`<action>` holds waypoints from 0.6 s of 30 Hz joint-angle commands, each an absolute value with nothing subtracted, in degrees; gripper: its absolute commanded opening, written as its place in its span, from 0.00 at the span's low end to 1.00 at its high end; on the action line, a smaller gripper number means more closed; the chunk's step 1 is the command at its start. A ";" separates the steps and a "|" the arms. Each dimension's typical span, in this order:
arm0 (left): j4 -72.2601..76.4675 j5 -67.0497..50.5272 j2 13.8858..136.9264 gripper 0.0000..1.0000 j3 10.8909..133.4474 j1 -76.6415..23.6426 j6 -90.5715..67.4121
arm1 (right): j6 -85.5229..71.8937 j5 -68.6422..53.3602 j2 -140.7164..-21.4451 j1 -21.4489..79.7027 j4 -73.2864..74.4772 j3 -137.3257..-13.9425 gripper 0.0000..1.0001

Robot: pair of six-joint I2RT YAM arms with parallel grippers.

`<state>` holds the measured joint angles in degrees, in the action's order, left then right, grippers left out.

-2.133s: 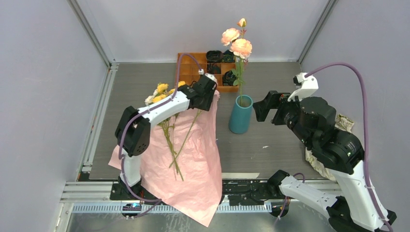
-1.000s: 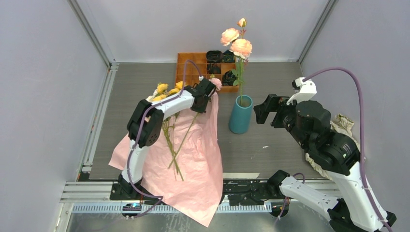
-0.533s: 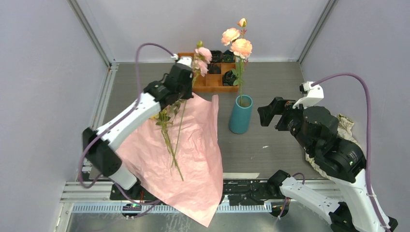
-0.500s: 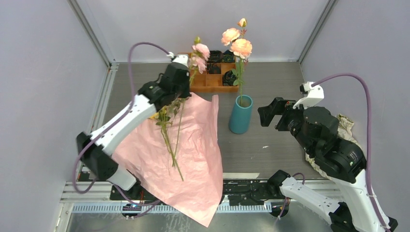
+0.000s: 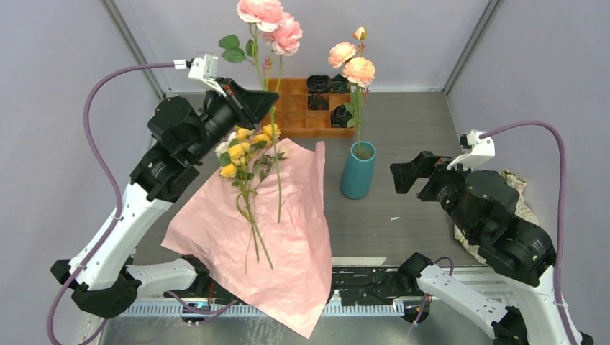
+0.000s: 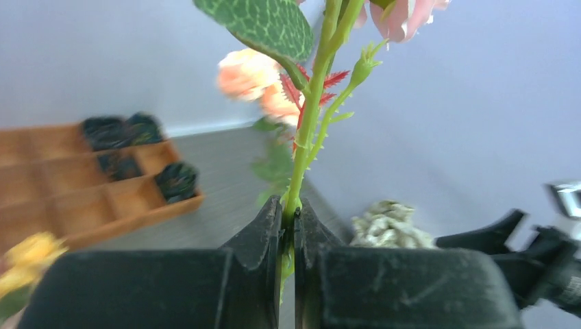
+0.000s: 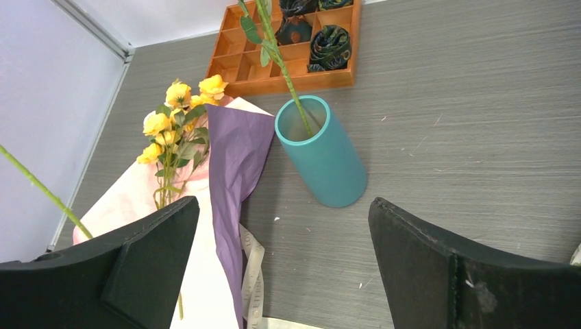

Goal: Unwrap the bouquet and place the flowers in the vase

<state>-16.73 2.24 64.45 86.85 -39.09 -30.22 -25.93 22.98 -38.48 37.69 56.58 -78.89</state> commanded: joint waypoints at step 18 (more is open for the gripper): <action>24.15 -18.80 94.12 0.00 116.60 -49.61 -29.15 | -21.96 27.00 -29.17 37.60 54.80 -79.94 1.00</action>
<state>17.39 -16.64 91.29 109.47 -47.99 -31.81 -23.94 25.26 -29.34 37.69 56.84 -78.91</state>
